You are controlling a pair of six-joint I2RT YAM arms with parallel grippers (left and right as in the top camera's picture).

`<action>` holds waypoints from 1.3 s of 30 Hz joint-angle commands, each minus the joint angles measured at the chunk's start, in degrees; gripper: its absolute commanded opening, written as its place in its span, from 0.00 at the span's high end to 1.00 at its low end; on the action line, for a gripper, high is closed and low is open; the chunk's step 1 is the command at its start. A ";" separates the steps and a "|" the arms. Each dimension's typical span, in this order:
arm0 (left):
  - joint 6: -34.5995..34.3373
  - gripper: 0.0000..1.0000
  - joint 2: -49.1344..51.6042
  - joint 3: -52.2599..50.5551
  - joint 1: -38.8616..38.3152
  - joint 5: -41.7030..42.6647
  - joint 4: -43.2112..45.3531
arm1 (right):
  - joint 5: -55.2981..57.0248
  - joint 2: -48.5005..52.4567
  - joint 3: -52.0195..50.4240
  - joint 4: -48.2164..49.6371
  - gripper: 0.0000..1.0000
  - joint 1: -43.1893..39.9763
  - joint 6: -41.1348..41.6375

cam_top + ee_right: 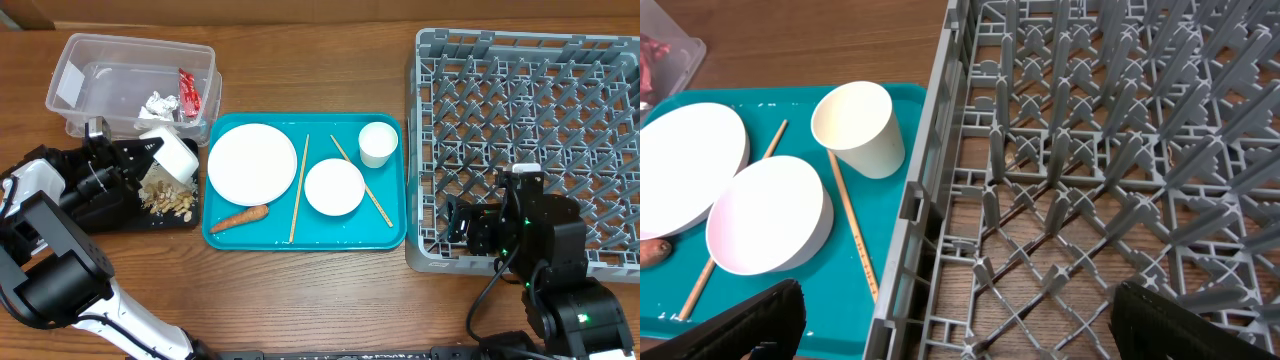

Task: Sort waste into correct bins and load items into the dishwasher
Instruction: 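Tilt the plate over the black tray to dump the rice and peanuts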

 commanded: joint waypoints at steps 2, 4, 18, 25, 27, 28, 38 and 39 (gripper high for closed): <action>-7.28 0.96 0.15 0.00 0.37 4.63 0.00 | -0.04 -0.31 1.68 0.04 0.00 0.46 0.22; -9.81 0.96 0.15 0.00 0.55 4.66 -0.02 | -0.04 -0.31 1.68 0.04 0.00 0.46 0.22; -17.49 0.96 0.15 0.00 1.81 4.63 -1.75 | -0.04 -0.31 1.68 -0.13 0.00 0.46 0.22; -9.68 0.96 -0.09 0.00 1.53 4.63 -4.94 | -0.04 -0.31 1.68 -0.13 0.00 0.46 0.22; -4.22 0.96 -0.42 0.00 1.05 3.45 -8.72 | -0.02 -0.31 1.68 -0.11 0.00 0.46 0.22; -1.03 0.96 -0.66 0.02 0.72 2.56 -10.60 | -0.02 -0.31 1.68 -0.11 0.00 0.46 0.22; 15.87 0.96 -10.32 0.66 -7.41 -11.34 -15.02 | -0.02 -0.31 1.68 0.13 0.00 0.46 0.22; 14.64 0.96 -11.43 0.87 -8.22 -12.87 -14.12 | -0.04 -0.31 1.68 0.13 0.00 0.46 0.22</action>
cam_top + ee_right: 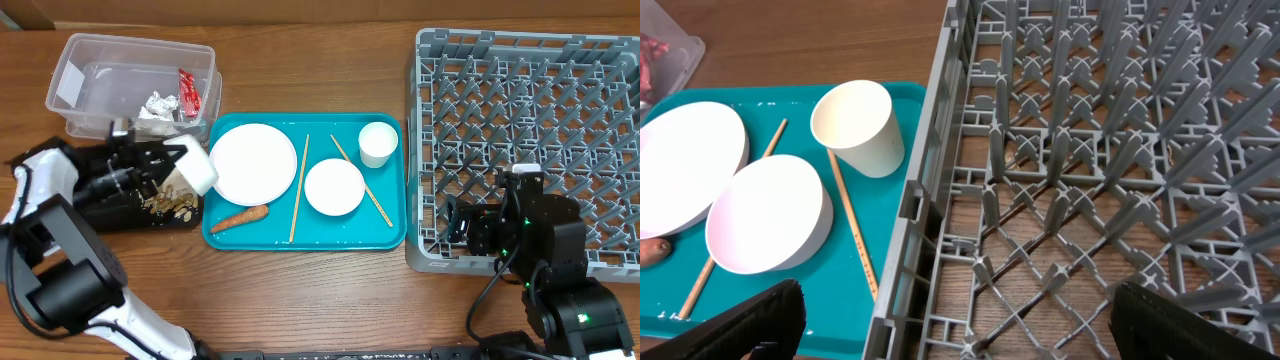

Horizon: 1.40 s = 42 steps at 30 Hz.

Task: Sort waste into correct bins and load items into the dishwasher
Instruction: 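Tilt the plate over the black tray to dump the rice and peanuts, then set the emptied plate back on the teal tray, then grasp the white paper cup with the left gripper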

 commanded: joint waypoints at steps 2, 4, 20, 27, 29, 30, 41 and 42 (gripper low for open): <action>-0.74 0.96 -9.11 1.55 -4.85 -11.65 4.96 | -0.04 -0.31 1.68 0.31 0.00 0.46 0.24; -6.75 0.96 -12.24 1.84 -7.78 -19.02 9.40 | -0.07 -0.31 1.68 0.28 0.00 0.46 0.24; -29.09 0.96 -14.01 1.84 -41.99 -71.47 24.81 | -0.04 -0.31 1.68 0.24 0.00 0.46 0.24; -31.21 0.96 -7.19 1.84 -48.65 -78.88 28.87 | -0.07 -0.31 1.68 0.09 0.00 0.46 0.24; -32.96 0.96 -5.97 1.84 -49.03 -79.76 28.83 | -0.07 -0.31 1.68 -0.02 0.00 0.46 0.26; -33.77 0.96 -5.44 1.84 -49.03 -79.82 28.79 | -0.07 -0.31 1.68 0.00 0.00 0.46 0.26; -34.14 0.71 -3.82 1.84 -49.03 -78.95 28.41 | -0.07 -0.31 1.68 0.00 0.00 0.46 0.26; -34.12 0.67 -3.82 1.88 -49.03 -78.29 28.46 | -0.07 -0.31 1.68 0.00 0.00 0.46 0.26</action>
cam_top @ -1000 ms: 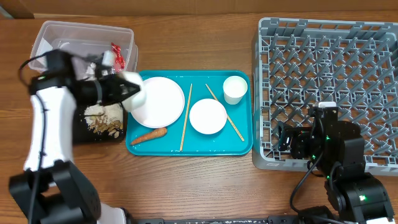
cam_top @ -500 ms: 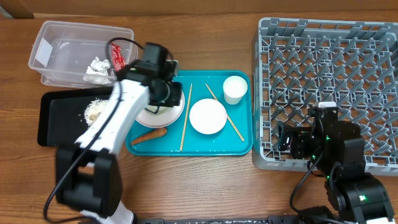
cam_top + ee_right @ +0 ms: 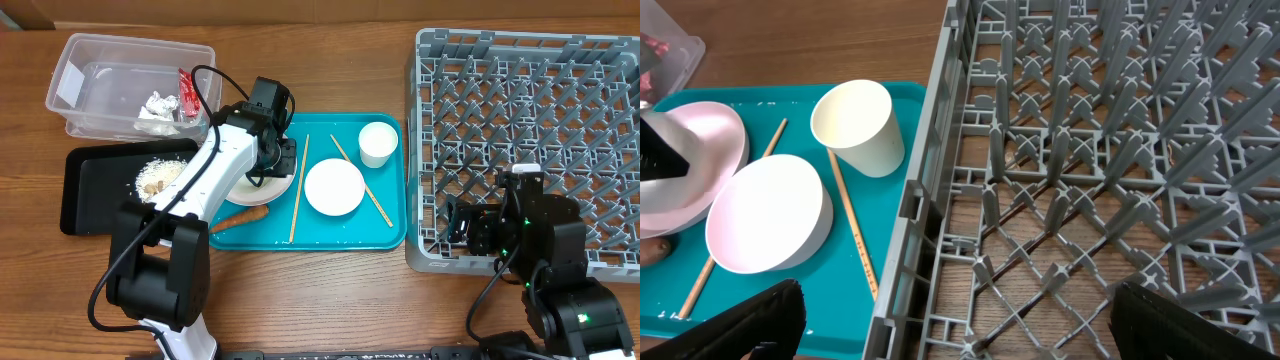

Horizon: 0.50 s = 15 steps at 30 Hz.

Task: Sort waste into correct bins and load items into the dishwasher
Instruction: 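Grasp the white paper cup with the left gripper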

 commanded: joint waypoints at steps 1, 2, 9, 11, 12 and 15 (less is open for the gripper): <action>-0.83 0.63 0.70 0.85 0.00 0.63 0.04 | -0.09 -0.31 1.68 0.04 0.00 0.46 0.26; -0.72 0.60 0.70 1.36 0.00 1.31 -0.15 | -0.09 -0.31 1.68 0.04 0.00 0.46 0.26; -0.55 0.52 0.68 11.52 -0.07 9.11 -3.32 | -0.09 -0.31 1.68 0.07 0.00 0.46 0.26; -0.66 0.51 0.70 15.61 -0.13 14.82 -0.15 | -0.09 -0.31 1.68 0.07 0.00 0.46 0.26; -0.79 0.51 0.70 16.06 -0.26 16.15 1.55 | -0.09 -0.31 1.68 0.07 0.00 0.46 0.26; -2.67 0.48 0.76 16.17 -1.25 17.25 7.72 | -0.09 -0.31 1.66 0.04 0.00 0.46 0.26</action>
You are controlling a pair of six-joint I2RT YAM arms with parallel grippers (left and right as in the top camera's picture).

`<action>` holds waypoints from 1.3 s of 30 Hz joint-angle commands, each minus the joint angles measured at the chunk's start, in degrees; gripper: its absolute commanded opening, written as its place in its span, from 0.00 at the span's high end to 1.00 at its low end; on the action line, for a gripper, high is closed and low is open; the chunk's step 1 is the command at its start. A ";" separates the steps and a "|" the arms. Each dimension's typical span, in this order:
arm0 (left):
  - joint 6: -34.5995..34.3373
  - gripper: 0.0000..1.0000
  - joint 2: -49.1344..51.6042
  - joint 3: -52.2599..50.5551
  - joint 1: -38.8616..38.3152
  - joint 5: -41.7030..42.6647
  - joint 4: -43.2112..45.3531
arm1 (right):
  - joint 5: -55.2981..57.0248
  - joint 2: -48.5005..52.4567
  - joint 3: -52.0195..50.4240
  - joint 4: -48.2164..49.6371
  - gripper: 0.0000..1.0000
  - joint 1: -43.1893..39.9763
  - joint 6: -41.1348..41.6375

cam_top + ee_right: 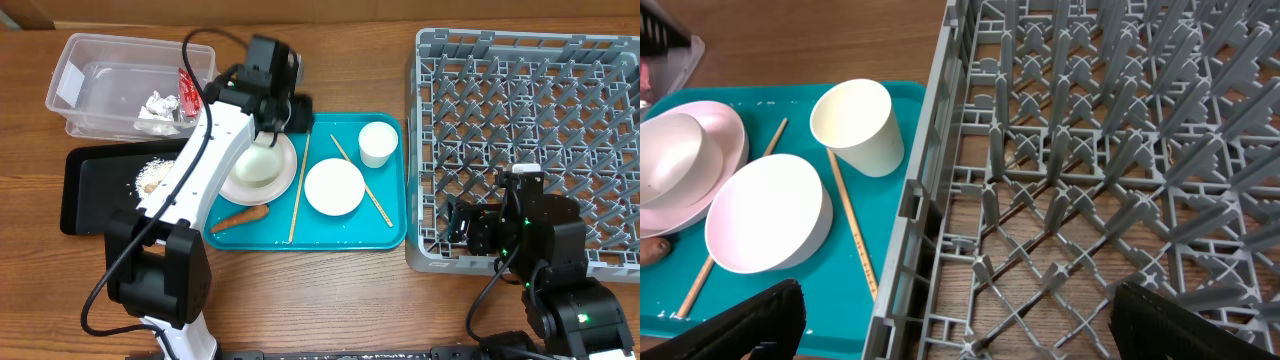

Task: Sort waste into correct bins and load items into the dishwasher
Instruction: 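Grasp the white paper cup with the left gripper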

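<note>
A small white bowl (255, 163) sits upright on the white plate (286, 181) at the left of the teal tray (330, 236). My left gripper (288, 108) hangs just behind the plate, open and holding nothing. The tray also carries a larger white bowl (334, 186), a paper cup (377, 143), two chopsticks (298, 195) and a carrot (240, 217). My right gripper (960, 330) stands open over the front left corner of the grey dish rack (530, 120), empty.
A black tray (90, 190) with food scraps lies left of the teal tray. Behind it stands a clear bin (100, 75) holding crumpled foil and a red wrapper. The rack fills the right side of the table.
The small bowl, which my left gripper held over the plate, now rests on the plate. The left gripper has let go and moved back behind the plate. The right arm is unchanged.
My left gripper first held the small bowl tipped over the black tray, where scraps lay. Then the bowl was at the tray's right edge, then over the white plate. Now it sits on the plate, released. The right gripper stayed open over the rack throughout.
</note>
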 commanded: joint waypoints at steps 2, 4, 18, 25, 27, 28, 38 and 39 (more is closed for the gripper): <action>-2.82 0.48 0.46 1.70 -2.34 5.09 6.62 | -0.07 -0.31 1.66 0.09 0.00 0.46 0.24; -2.80 0.47 1.20 1.70 -3.61 5.03 9.14 | -0.07 -0.31 1.66 0.09 0.00 0.46 0.24; -3.89 0.42 11.26 1.70 -12.20 4.63 15.58 | -0.07 -0.31 1.66 0.11 0.00 0.46 0.42; -3.87 0.50 13.16 1.70 -12.28 1.68 12.74 | -0.07 -0.31 1.66 0.09 0.00 0.46 0.42; -3.85 0.52 13.16 1.70 -12.28 0.57 11.82 | -0.07 -0.31 1.66 0.11 0.00 0.46 0.42; -3.82 0.59 13.16 1.70 -12.28 0.37 11.19 | -0.07 -0.31 1.66 0.09 0.00 0.46 0.42; -4.15 0.96 11.74 1.84 -10.97 1.38 9.18 | -0.02 -0.31 1.66 -0.11 0.00 0.46 0.42; -4.31 0.96 11.15 1.84 -10.27 2.05 8.76 | 0.24 -0.31 1.66 -0.11 0.00 0.46 0.42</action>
